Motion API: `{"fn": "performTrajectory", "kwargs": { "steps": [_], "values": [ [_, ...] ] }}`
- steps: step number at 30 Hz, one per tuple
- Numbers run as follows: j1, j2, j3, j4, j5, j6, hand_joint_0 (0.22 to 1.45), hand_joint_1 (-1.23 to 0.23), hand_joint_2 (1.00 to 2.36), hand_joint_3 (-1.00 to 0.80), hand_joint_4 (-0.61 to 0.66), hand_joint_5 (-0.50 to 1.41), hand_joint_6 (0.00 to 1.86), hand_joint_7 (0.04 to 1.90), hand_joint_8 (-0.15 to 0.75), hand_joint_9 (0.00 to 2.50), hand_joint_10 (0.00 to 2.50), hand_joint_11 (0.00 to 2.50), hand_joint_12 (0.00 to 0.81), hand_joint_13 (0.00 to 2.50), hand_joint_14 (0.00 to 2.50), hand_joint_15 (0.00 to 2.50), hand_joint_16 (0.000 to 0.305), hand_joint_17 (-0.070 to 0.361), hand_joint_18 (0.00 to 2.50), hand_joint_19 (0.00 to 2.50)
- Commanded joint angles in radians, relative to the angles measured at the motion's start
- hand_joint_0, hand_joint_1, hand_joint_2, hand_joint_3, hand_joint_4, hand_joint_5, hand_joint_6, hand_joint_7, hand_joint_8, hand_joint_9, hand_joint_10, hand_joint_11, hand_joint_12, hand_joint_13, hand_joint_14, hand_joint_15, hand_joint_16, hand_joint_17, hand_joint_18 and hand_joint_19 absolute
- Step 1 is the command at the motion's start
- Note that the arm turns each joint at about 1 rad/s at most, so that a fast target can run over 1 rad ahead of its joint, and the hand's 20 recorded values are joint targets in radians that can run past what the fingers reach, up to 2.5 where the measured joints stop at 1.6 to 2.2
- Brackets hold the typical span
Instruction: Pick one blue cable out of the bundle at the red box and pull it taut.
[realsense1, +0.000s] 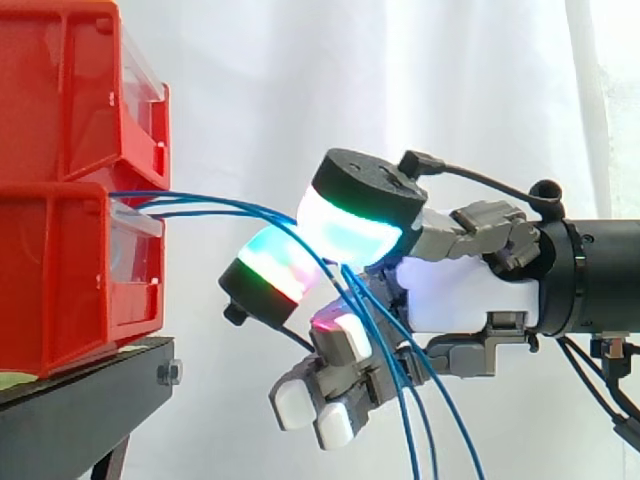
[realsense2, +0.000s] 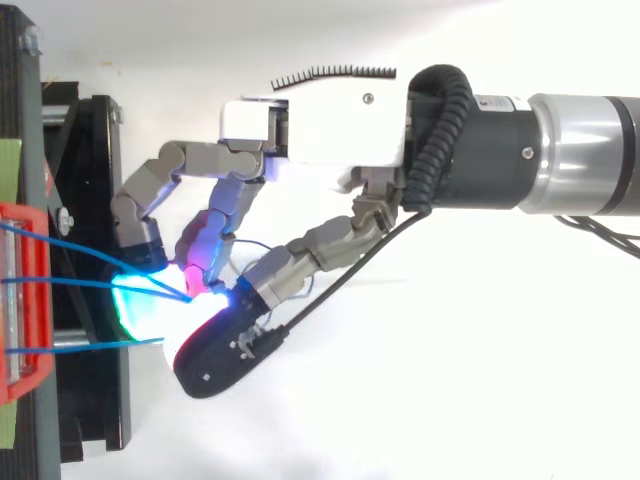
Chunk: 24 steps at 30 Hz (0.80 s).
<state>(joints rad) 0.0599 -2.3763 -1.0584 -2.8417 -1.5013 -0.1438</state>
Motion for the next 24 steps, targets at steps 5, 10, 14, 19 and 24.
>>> {"fn": "performTrajectory", "kwargs": {
  "steps": [5, 10, 14, 19, 24],
  "values": [
    [0.0, 0.0, 0.0, 0.001, -0.001, 0.001, 0.53, -1.07, 1.0, -0.5, -0.03, -0.13, 0.95, 0.78, 0.281, 1.16, 0.01, 0.78, 0.348, 0.91, 0.01, 0.42, 0.044, 0.098, 0.82, 0.41],
    [0.0, 0.006, 0.0, -0.001, 0.001, 0.001, 0.41, -0.96, 1.0, -0.5, 0.01, -0.12, 0.94, 0.76, 0.349, 1.21, 0.01, 0.77, 0.398, 0.94, 0.01, 0.42, 0.055, 0.124, 0.89, 0.42],
    [0.0, 0.006, 0.0, -0.001, 0.003, 0.0, 0.45, -0.8, 1.0, -0.5, 0.01, -0.11, 0.92, 0.8, 0.354, 1.23, 0.01, 0.77, 0.396, 0.93, 0.01, 0.42, 0.054, 0.122, 0.87, 0.45],
    [0.0, 0.008, 0.0, -0.001, 0.003, 0.0, 0.6, -0.76, 1.01, -0.42, 0.0, -0.12, 0.92, 0.89, 0.357, 1.2, 0.01, 0.77, 0.365, 0.9, 0.01, 0.44, 0.047, 0.105, 0.8, 0.5],
    [0.0, 0.008, 0.0, -0.001, 0.001, 0.0, 0.63, -0.81, 1.01, -0.33, 0.01, -0.13, 0.93, 0.86, 0.373, 1.19, 0.01, 0.8, 0.369, 0.9, 0.01, 0.44, 0.048, 0.107, 0.81, 0.5]
  ]
}}
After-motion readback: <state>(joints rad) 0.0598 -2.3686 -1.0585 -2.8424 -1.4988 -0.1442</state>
